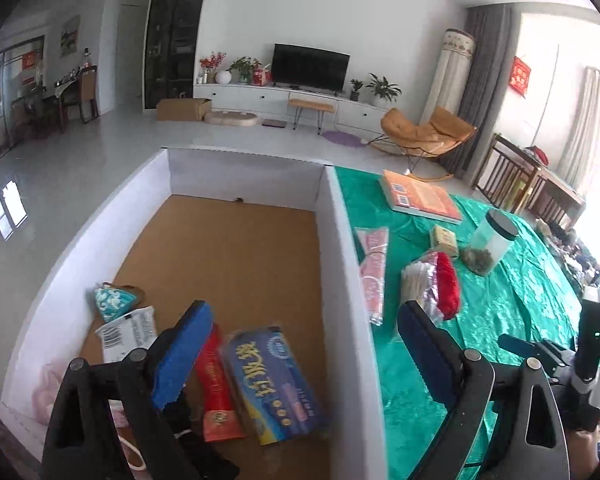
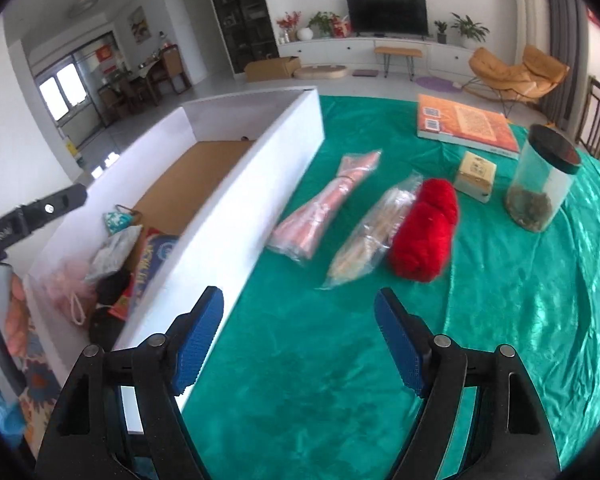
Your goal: Organize soft objects
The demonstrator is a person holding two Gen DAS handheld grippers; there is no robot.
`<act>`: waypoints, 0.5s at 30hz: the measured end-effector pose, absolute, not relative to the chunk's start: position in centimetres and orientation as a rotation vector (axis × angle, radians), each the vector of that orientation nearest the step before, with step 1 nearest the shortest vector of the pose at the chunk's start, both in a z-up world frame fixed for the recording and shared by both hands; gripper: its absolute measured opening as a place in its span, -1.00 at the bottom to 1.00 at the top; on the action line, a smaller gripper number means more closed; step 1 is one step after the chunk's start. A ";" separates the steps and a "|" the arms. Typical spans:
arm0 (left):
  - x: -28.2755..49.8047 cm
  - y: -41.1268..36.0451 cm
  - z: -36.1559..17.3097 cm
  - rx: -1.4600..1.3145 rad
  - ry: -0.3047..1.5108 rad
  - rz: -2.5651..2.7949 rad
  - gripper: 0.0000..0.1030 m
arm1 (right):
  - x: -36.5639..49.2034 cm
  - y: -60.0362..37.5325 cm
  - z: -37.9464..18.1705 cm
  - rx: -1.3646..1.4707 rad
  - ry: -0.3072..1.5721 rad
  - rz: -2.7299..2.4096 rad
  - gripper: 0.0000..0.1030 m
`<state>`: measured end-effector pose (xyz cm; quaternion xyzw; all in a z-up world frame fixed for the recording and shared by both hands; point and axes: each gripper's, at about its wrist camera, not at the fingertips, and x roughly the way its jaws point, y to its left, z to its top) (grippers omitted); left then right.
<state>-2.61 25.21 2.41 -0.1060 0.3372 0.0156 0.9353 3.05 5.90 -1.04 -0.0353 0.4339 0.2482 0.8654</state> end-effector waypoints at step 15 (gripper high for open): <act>3.4 8.2 -8.4 0.020 0.934 -0.210 0.91 | 4.7 -8.2 -7.9 -0.032 0.973 0.078 0.68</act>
